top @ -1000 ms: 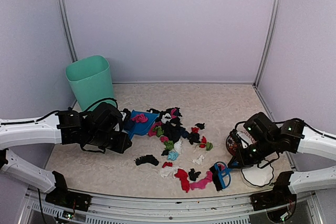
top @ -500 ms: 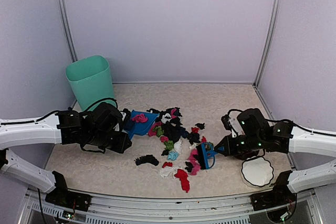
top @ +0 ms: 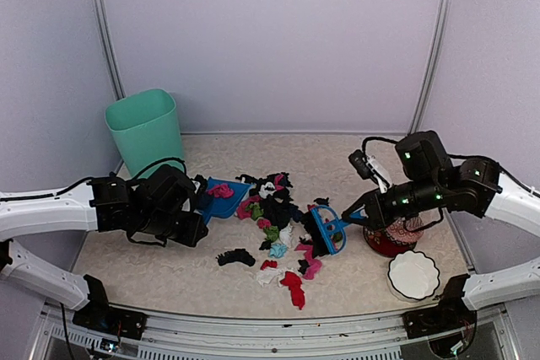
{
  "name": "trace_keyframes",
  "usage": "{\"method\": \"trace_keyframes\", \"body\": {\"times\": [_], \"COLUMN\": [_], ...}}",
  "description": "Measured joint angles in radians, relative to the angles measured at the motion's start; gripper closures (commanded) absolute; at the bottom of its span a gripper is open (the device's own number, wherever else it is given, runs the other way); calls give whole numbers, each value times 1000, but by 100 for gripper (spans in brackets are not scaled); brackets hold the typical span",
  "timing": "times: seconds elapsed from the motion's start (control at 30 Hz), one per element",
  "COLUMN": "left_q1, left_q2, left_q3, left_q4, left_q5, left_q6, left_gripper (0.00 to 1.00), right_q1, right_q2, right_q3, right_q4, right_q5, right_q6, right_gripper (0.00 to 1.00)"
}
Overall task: Sweep away the paper scraps from the table
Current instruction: Sweep the paper scraps at the center of the board.
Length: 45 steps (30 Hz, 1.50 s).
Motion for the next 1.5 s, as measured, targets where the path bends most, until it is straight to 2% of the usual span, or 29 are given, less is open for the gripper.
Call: {"method": "trace_keyframes", "body": {"times": [0.2,0.37,0.47,0.63,0.83,1.03,1.17,1.5], "left_q1": [2,2,2,-3,-6,-6,-4,13], "left_q2": [-17,-21,-23,-52,-93,-93,-95,-97], "left_q3": [0,1,1,0,-24,-35,-35,-34], "left_q4": [-8,-22,-35,-60,-63,-66,-66,-68], "left_q5": [-1,-1,-1,0,0,-1,-5,-37], "left_q6": [0,-4,-11,-38,-64,-80,-83,-89], "left_gripper": [100,100,100,100,100,100,100,100], "right_q1": [113,182,188,182,141,123,122,135], "right_q2": [158,347,439,533,562,562,553,538], "right_q3": [-2,3,31,119,194,273,331,343], "right_q4": [3,18,10,5,10,-6,-27,39], "right_q5": [-160,-193,-159,-7,171,244,219,5], "right_q6": [-145,-270,-330,-387,-428,-455,-456,-398], "right_gripper": [100,100,100,100,100,100,100,100]}}
